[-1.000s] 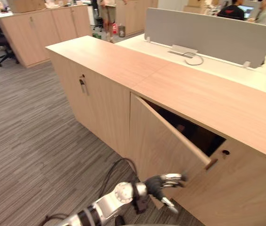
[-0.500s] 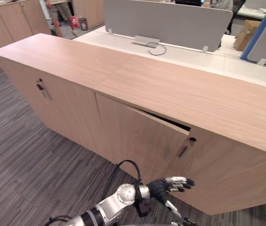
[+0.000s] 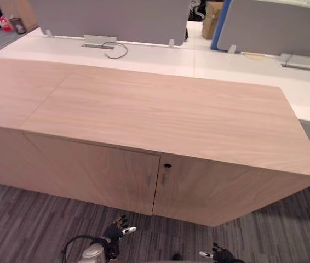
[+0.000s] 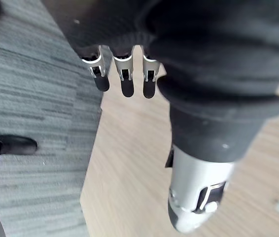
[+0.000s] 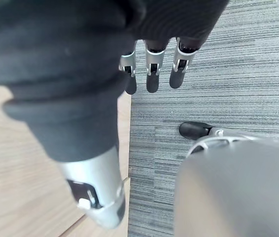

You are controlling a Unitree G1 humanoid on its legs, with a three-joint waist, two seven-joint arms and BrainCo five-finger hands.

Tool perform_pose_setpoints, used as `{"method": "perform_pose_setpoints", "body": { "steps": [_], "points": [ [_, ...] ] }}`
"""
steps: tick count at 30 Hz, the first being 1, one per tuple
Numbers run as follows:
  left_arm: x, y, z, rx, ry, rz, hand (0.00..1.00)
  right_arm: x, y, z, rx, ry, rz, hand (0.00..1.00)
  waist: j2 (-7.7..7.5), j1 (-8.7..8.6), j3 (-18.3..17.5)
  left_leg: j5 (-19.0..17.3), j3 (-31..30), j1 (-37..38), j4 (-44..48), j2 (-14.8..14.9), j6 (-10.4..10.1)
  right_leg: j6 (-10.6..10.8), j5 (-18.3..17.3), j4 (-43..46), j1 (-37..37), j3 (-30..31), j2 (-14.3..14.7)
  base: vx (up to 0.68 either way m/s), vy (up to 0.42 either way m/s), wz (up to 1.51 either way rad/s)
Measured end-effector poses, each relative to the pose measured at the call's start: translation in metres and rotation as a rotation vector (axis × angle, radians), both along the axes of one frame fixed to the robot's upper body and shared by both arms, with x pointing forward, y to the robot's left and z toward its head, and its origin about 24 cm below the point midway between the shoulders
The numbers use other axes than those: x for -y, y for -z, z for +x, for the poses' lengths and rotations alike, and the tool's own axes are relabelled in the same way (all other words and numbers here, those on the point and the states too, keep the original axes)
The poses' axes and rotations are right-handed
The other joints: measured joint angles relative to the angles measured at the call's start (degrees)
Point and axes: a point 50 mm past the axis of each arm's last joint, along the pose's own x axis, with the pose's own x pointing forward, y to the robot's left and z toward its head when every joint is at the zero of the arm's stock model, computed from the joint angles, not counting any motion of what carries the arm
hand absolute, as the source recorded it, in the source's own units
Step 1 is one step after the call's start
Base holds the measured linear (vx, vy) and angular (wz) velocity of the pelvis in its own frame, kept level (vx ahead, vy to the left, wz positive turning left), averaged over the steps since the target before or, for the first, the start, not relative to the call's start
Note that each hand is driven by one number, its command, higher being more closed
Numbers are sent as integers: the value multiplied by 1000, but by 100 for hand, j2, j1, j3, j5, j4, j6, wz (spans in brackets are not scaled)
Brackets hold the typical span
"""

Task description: Walk over to the cabinet, pick up the folder, carry it to the office cabinet, place the folder inside the office cabinet, then close the office cabinet door

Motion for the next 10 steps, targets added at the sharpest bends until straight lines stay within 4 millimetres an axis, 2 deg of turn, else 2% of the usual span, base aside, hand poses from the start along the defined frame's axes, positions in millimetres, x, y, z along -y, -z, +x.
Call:
{"method": "perform_pose_setpoints", "body": {
  "steps": [1, 2, 3, 5, 8, 10],
  "points": [
    [-5, 2, -4, -15, -44, 41, 0, 5, -1, 1, 4, 0, -13, 0, 141, 46, 19, -59, -751, 16, -400, -346, -43, 16, -7, 42, -16, 145, 16, 30, 162, -69],
    [-6, 2, -6, -17, -59, 57, 0, 6, -2, 1, 4, 0, -16, 0, 223, 48, 20, 38, -954, 35, -610, -441, -96, 53, -14, 51, -19, 173, 49, 10, 171, -45],
    [-8, 3, -8, -21, -75, 74, 0, 7, -2, 1, 4, 3, -17, 0, 291, 59, 34, 198, -1048, 66, -653, -500, 88, 134, -28, 64, -2, 239, 67, -2, 175, -25],
    [-20, 3, -14, -31, -123, 130, 0, -8, 2, -4, 0, 17, 25, 0, 110, 42, 2, 253, -882, 196, -783, -656, 108, 236, -26, 93, -3, 282, -90, -6, 181, -17],
    [-25, 7, -35, -78, -188, 147, 0, -13, 5, -13, -9, 50, 41, 0, -5, 55, -121, 435, -664, 429, -1259, -833, 271, 317, 7, 70, -79, 463, -261, -9, 112, -22],
    [-24, 11, -50, -115, -240, 134, 0, -12, 6, -20, -11, 111, 49, 0, -20, 54, -263, 598, -560, 536, -1634, -904, 297, 374, 19, 58, -194, 558, -322, 18, 64, -25]
  ]
}}
